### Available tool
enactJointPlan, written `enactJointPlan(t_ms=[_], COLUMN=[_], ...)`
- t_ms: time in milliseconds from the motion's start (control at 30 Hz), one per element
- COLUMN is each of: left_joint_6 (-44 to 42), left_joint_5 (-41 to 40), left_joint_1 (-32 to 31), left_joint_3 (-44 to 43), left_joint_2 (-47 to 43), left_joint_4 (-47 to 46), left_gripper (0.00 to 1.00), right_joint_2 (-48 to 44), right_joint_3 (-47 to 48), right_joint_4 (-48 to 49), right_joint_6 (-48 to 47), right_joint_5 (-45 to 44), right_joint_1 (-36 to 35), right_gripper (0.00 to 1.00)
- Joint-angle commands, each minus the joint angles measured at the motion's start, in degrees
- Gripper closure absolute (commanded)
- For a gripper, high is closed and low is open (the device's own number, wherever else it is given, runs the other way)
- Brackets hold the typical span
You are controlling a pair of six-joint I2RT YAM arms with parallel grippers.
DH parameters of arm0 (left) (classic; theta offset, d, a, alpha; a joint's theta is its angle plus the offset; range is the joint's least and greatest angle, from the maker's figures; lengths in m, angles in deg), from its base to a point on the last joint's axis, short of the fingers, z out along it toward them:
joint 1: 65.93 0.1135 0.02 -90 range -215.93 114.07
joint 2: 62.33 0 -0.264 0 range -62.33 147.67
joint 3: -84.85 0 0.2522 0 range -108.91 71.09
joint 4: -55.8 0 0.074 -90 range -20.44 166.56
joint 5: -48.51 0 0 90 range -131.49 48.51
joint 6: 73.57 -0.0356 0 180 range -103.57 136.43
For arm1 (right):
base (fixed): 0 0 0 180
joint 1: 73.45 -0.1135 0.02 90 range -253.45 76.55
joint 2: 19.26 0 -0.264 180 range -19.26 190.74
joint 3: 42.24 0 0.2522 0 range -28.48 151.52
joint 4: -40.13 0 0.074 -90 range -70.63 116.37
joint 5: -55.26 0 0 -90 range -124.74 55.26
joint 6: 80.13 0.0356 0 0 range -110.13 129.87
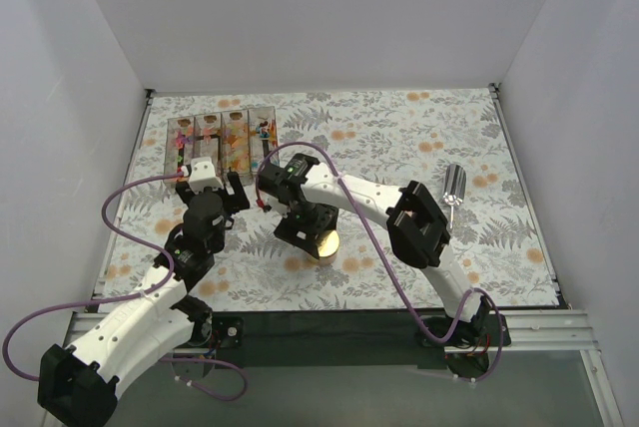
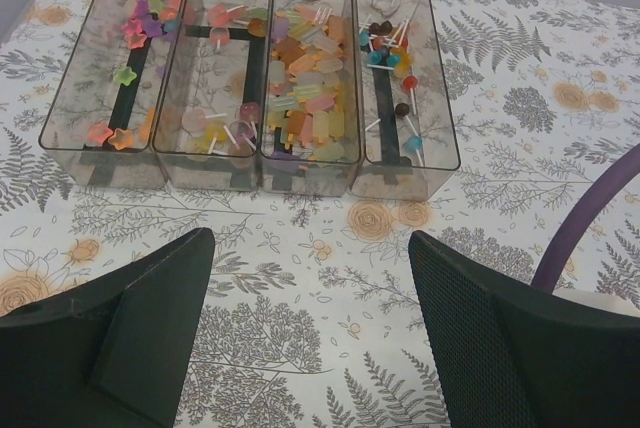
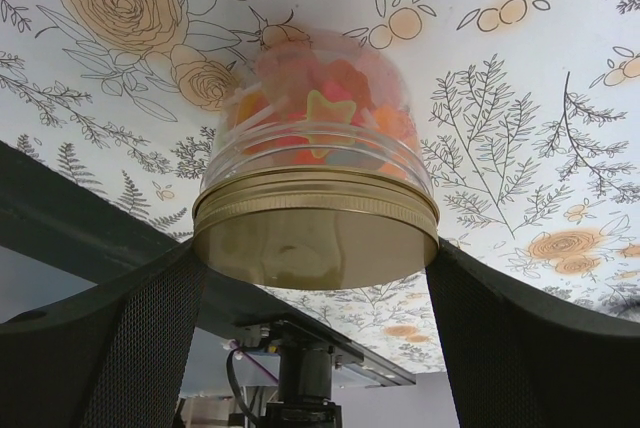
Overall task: Pack the candies
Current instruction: Close the bottle lid on the packing bottle.
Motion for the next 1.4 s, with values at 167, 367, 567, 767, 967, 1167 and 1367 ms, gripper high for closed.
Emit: enactJointPlan(t_ms=[167,367,567,767,967,1167,1367], left_joint_6=[-0.86,-1.03,-1.3,-1.47,-1.56,-1.56,-1.56], left_joint_5=[0.66,1.19,1.54,1.89,2.07,2.07,2.24], left_joint_1=[-0.41,-0.41,-0.41,-0.41,-0.41,-0.41,-0.41], left_joint_3=[0.77,0.95,0.95,1.12,1.04,1.03,1.03], left_joint_2=[-0.69,-0.69,-0.6,-0.34,-0.16,0.1,0.28], left_joint_4=[-0.86,-0.86,-0.86,-0.86,-0.86,-0.86,-0.86], left_gripper=[0.22,0.22,0.22,0.22,0.22,0.22,0.22], right_joint_2=[0.79,0.7,0.44,-0.97,-2.02,-2.73,-3.87], right_joint_3=[2.34,2.25,2.69,2.6,1.73,2.16,2.08], right_joint_4=[-0.12,-0.12,-0.12,-0.12,-0.12,-0.12,-0.12], right_joint_6=[-0.82,-1.34,-1.96,-2.66,-3.54,-3.98,-4.16], right_joint_5=[-1.72,-2.15,-2.95,-4.53,-5.5,-6.55,-7.87], right_joint_1=[-0.53,-0.53,-0.53,-0.53,-0.53,-0.44,-0.36], right_gripper=[0.02,0.02,0.02,0.02,0.02,0.02,0.02])
